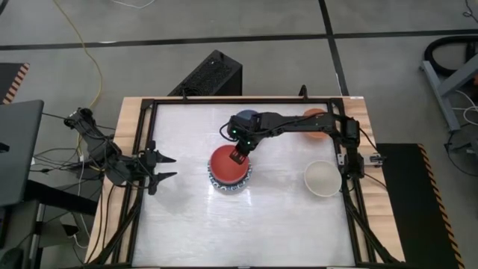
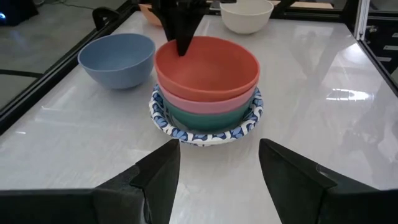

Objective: Nest bowls inside each other
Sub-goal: Stack the orange bowl on top of the pink bowl, then stack the white bowl on top of the orange bowl

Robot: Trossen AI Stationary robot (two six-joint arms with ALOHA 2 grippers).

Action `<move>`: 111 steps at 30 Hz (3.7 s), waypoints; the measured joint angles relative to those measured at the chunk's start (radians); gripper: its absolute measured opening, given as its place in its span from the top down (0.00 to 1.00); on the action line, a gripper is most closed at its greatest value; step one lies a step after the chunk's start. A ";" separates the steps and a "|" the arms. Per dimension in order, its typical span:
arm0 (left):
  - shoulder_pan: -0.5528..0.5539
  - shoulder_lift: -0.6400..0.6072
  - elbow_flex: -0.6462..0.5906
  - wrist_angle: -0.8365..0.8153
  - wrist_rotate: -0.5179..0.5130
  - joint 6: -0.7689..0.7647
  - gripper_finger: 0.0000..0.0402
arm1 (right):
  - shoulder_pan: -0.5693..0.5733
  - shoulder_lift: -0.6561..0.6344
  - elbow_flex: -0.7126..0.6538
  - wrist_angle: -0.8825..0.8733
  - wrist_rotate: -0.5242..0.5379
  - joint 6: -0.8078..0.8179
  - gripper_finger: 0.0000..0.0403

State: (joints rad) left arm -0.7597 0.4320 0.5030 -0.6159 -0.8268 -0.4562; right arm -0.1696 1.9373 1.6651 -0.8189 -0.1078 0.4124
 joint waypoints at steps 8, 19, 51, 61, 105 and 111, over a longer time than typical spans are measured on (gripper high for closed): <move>0.000 0.000 0.000 0.000 0.000 0.000 0.48 | 0.001 -0.007 0.013 0.011 0.000 -0.029 0.72; 0.000 0.000 0.000 -0.007 0.014 -0.008 0.48 | -0.002 -0.008 0.154 -0.206 0.005 -0.073 0.72; 0.000 0.013 0.000 -0.022 0.054 -0.046 0.48 | 0.203 -0.734 -0.612 -0.653 0.270 0.817 0.72; 0.000 0.013 0.000 -0.021 0.053 -0.054 0.48 | 0.401 -0.741 -0.728 -0.635 0.268 0.960 0.72; 0.000 0.013 0.000 -0.023 0.052 -0.045 0.48 | 0.243 -0.739 -0.909 0.104 0.398 0.738 0.72; 0.000 0.013 0.000 -0.023 0.052 -0.045 0.48 | 0.217 -0.740 -0.862 0.044 0.382 0.739 0.72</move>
State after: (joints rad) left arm -0.7597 0.4454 0.5030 -0.6384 -0.7746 -0.5014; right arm 0.0477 1.1971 0.8031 -0.7746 0.2747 1.1511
